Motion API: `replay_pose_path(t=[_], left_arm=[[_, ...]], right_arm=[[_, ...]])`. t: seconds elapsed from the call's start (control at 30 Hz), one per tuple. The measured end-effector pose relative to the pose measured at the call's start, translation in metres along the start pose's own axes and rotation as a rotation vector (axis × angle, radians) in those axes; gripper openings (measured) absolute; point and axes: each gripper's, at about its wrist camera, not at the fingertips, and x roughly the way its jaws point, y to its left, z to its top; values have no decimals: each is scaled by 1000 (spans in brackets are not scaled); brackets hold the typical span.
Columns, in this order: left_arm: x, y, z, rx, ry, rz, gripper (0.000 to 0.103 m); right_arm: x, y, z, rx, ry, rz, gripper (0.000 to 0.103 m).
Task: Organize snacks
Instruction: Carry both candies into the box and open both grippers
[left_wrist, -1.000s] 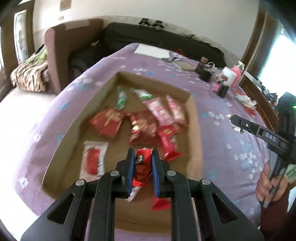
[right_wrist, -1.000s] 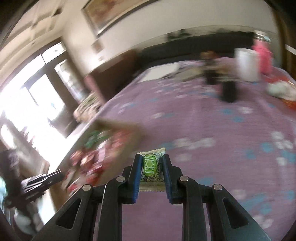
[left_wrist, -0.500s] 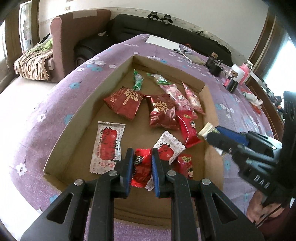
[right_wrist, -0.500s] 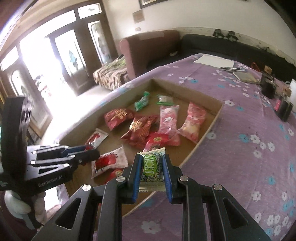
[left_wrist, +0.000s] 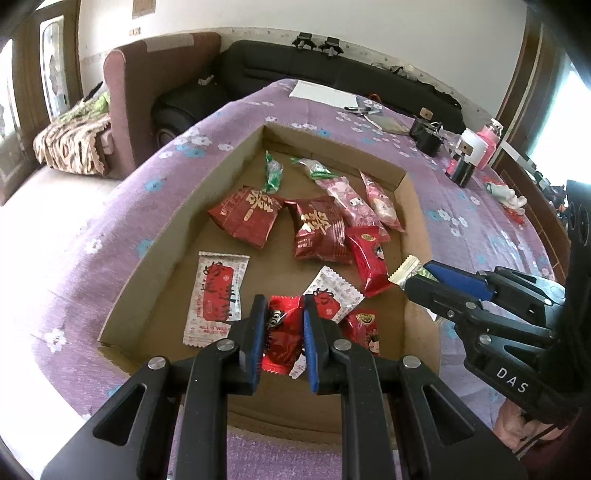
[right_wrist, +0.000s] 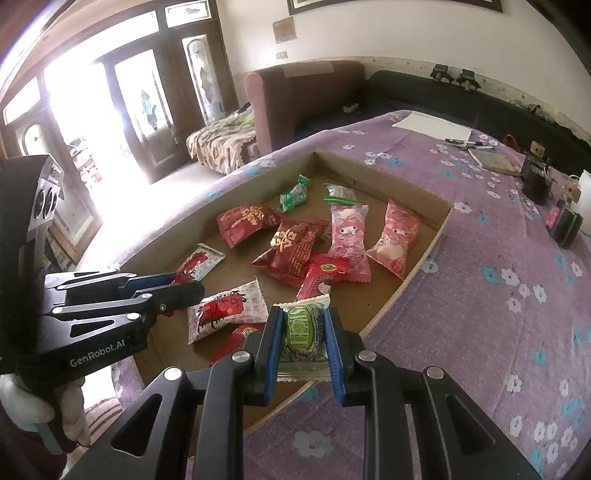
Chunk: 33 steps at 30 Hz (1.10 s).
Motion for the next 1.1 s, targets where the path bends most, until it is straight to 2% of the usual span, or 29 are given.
replay_pose_path(t=[0.37,0.97,1.0,1.07,1.1], left_arm=[[-8,-7,0,42,-54,116,15],[-13,6,-2,4,-55,127,17],[-13,6,-2,2,-53,125,20],[-13,7,-2,-8,-50,122,33],[-14,8,-2,-14,-52,121,47]], right_arm=[[-3,1,2,10,-12,6,23],[7,2,1,45,0,-6,24],[6,2,1,46,-2,-7,24],[3,2,1,53,-7,-7,26],[0,1,1,60,-13,-9,33]])
